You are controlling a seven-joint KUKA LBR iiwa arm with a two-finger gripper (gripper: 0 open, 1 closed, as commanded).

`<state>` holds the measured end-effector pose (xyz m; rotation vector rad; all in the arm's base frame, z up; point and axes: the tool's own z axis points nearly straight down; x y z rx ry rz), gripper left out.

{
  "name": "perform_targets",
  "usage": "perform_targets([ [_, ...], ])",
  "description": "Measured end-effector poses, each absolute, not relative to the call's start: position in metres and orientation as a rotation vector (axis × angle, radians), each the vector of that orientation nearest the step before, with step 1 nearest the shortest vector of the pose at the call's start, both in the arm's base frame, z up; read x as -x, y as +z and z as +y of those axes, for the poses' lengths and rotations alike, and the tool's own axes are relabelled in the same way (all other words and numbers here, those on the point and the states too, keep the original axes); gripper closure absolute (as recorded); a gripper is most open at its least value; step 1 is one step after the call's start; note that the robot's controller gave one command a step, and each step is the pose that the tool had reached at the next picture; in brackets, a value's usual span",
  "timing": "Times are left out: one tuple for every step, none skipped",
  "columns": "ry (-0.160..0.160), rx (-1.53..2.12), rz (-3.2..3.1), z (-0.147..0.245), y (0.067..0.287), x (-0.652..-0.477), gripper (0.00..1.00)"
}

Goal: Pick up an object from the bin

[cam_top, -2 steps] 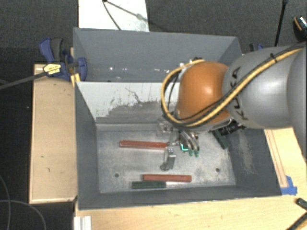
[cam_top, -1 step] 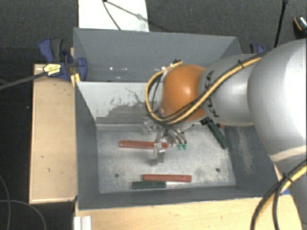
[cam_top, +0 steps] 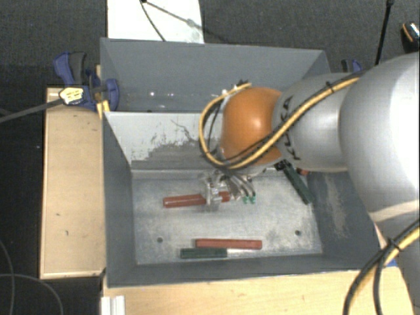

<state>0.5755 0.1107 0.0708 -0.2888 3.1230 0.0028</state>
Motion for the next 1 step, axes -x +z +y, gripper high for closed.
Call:
perform_targets([
  [-0.001, 0.574, 3.077, 0.0888, 0.2433, -0.5791, 1.00],
])
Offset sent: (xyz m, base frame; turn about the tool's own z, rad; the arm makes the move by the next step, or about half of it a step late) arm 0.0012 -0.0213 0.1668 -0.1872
